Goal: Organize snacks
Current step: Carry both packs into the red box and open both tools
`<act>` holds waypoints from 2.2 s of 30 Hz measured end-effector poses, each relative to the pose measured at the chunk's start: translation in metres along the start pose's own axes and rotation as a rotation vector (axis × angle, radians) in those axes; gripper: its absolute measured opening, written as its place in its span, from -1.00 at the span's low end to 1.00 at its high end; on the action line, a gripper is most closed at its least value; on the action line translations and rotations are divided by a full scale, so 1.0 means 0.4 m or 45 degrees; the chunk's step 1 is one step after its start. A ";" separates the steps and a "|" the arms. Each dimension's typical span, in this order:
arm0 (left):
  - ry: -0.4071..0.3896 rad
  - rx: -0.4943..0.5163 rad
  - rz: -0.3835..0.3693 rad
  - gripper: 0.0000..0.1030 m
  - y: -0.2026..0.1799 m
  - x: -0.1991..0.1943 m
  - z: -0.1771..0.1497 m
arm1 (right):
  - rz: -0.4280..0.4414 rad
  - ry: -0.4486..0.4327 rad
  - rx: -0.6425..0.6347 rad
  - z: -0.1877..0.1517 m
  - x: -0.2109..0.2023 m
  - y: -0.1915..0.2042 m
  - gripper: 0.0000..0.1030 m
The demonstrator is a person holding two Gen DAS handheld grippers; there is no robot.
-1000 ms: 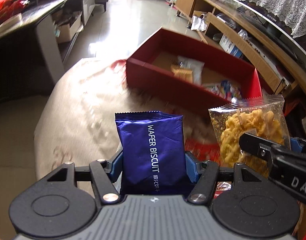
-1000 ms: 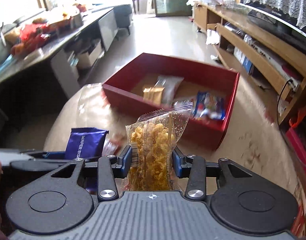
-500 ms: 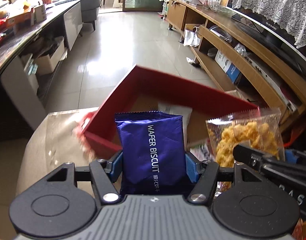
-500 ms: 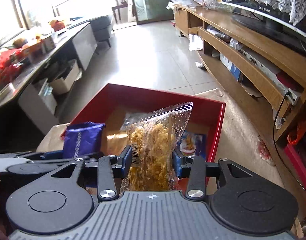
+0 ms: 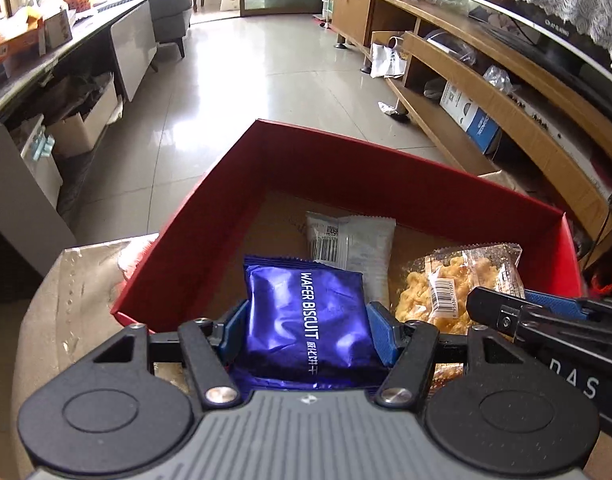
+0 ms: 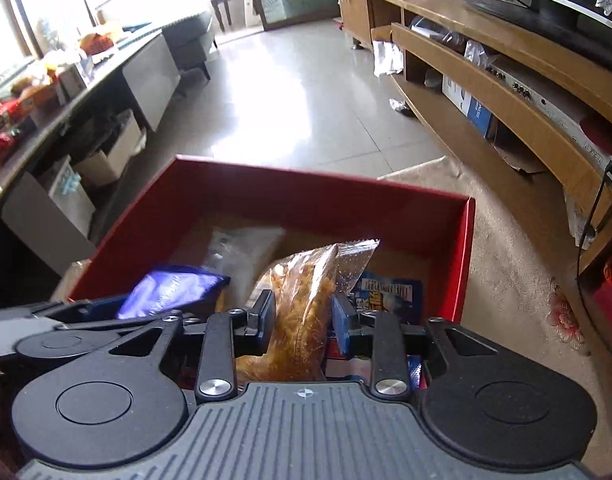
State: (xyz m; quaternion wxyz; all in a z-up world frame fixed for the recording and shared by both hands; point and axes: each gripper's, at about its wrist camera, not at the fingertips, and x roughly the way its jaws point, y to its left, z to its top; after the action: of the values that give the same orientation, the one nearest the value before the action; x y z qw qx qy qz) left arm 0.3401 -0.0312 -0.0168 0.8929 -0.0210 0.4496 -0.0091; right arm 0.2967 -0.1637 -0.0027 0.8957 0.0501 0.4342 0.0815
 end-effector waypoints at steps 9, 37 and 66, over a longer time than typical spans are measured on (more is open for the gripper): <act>0.001 0.065 0.038 0.20 0.005 0.028 -0.003 | -0.018 0.035 -0.004 -0.003 0.006 -0.005 0.00; 0.203 0.067 0.026 0.29 0.003 -0.022 -0.091 | -0.063 0.137 -0.097 -0.021 0.003 0.019 0.44; 0.067 -0.017 -0.036 0.33 0.014 -0.139 -0.078 | -0.028 -0.077 -0.133 -0.010 -0.116 0.057 0.50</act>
State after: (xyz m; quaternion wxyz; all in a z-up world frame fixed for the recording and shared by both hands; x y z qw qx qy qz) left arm 0.2818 -0.0245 0.0090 0.8804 -0.0330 0.4728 -0.0192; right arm 0.2629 -0.1500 0.0342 0.9108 0.0010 0.4024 0.0927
